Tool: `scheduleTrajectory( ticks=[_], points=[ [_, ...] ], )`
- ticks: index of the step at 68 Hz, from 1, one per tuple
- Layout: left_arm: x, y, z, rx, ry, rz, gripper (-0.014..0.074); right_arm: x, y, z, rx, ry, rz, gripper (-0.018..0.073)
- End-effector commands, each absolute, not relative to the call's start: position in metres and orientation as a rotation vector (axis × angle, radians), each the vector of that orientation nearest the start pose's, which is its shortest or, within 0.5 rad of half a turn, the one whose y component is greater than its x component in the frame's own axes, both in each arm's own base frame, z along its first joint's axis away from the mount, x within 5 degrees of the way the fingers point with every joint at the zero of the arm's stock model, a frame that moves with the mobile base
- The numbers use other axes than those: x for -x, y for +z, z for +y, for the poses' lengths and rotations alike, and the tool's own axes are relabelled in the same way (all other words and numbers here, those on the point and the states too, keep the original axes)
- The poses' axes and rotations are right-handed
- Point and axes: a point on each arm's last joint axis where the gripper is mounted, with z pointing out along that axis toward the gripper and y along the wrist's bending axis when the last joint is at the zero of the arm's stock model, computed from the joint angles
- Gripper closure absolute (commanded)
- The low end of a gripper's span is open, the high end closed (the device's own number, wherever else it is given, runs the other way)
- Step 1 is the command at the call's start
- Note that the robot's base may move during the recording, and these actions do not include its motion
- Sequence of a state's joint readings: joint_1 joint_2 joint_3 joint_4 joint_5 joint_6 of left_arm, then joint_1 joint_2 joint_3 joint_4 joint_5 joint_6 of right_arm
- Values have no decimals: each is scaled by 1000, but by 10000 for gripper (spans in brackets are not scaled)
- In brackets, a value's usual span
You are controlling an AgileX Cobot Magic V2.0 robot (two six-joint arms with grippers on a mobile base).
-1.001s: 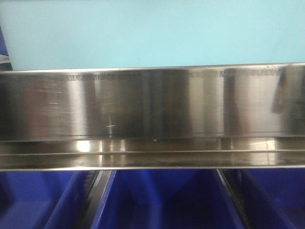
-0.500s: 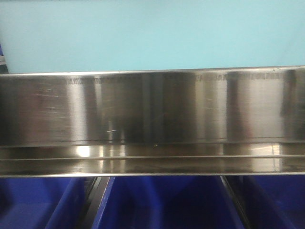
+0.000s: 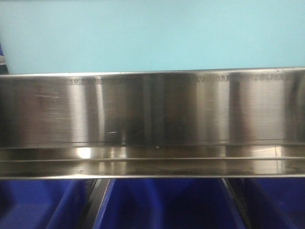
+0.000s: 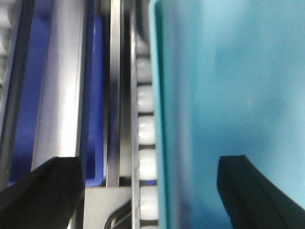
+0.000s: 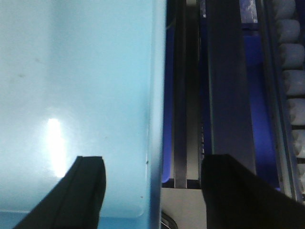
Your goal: Move two blue bins to right shelf middle
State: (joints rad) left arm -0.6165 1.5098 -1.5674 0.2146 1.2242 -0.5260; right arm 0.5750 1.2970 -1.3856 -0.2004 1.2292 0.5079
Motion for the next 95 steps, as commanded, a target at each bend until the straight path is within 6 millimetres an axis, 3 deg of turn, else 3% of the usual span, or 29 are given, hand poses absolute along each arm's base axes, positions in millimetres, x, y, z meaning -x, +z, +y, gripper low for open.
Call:
scheduleTrajectory(
  ticks=[1, 26, 95],
  points=[
    [-259, 383, -162, -139, -138, 2629, 113, -216, 390, 120, 118, 120, 2594, 232],
    [-246, 377, -157, -142, -170, 2667, 113, -213, 378, 122, 73, 154, 2650, 269],
    [-235, 375, -160, -160, -262, 2705, 113, -201, 391, 115, 77, 190, 2602, 274]
  ],
)
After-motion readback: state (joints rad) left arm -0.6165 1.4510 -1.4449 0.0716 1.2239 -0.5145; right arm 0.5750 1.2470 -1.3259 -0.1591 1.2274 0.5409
